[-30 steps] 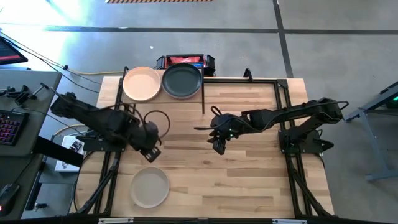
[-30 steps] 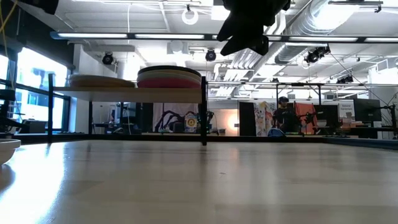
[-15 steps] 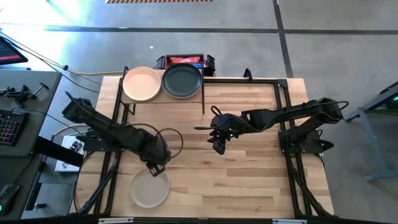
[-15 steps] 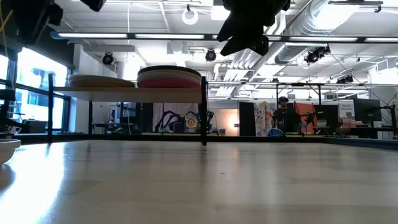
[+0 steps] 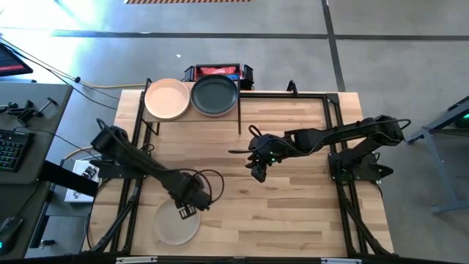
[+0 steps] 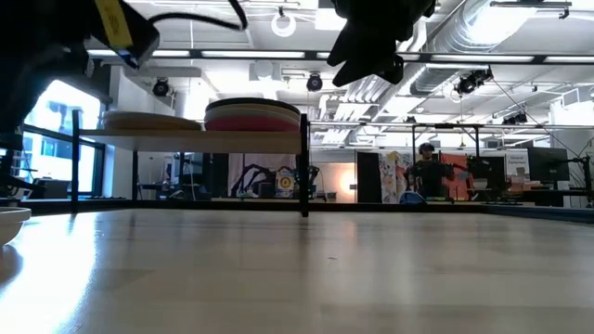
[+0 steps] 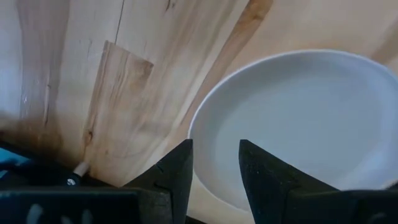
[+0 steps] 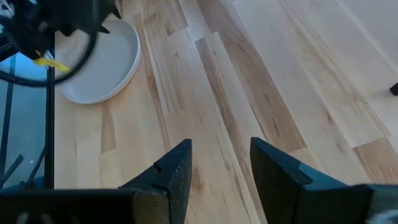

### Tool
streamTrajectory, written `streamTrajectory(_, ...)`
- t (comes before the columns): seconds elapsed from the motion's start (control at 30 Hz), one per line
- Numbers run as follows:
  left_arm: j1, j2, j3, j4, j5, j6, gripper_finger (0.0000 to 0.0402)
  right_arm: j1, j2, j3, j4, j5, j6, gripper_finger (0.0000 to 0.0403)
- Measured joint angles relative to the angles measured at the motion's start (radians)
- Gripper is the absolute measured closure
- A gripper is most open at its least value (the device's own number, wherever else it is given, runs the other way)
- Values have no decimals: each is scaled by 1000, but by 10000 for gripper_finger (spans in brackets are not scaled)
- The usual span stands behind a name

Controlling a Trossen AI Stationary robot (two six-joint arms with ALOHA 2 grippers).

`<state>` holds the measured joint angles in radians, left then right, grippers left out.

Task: Place and stack plates onto a shelf
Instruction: Stack the gray plate on top of the light orange plate on the shelf

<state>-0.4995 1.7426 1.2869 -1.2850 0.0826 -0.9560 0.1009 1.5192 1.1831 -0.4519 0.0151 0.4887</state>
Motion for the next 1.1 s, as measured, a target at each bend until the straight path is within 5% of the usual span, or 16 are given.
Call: streamTrajectory(1.1, 2, 203, 0, 16, -8, 379, 284, 0, 0, 0, -32, 0, 4, 261)
